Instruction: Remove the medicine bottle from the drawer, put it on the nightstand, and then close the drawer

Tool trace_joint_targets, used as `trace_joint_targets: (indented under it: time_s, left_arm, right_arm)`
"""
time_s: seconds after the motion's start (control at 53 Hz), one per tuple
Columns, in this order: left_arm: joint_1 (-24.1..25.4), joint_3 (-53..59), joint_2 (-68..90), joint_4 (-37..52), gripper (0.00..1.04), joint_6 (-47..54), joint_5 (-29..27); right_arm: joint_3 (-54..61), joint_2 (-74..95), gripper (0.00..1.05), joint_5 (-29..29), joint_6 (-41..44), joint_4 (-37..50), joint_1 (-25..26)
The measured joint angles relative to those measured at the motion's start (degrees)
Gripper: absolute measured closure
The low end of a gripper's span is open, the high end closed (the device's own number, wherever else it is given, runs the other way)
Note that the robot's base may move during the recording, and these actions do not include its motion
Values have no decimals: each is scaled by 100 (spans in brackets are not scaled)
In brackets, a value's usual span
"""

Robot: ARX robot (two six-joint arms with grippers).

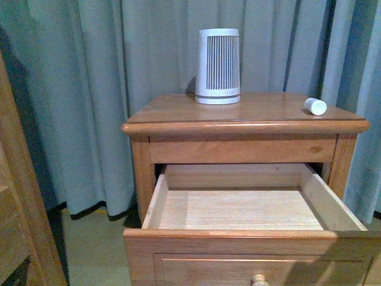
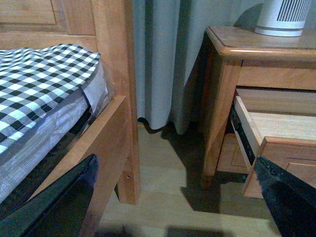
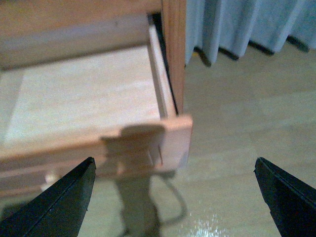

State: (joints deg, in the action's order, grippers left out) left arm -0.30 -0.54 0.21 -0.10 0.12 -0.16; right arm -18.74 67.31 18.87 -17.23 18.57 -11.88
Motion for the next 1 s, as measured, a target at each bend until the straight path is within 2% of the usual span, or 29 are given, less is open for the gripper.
trace_joint_targets:
  time_s: [0.226,0.377,0.491,0.623,0.792,1.0]
  left_arm:
    - [0,0,0,2,7,0,0]
    - [0,0,0,2,7,0,0]
    - [0,0,0,2,7,0,0]
    - [0,0,0,2,7,0,0]
    - [0,0,0,2,7,0,0]
    - [0,0,0,2,7,0,0]
  right_arm:
    - [-61,2509,7,282,-70,2400,-350]
    - [-876,4048,7,271,66,3265,-291]
    - [-1716,4782,7,94,404,3294,-140]
    - [-3102,5451,7,-68,778,2789,168]
    - [-4916,6271,7,0,1353,2133,468]
    - [-6037,6791,7,0,1698,1679,623]
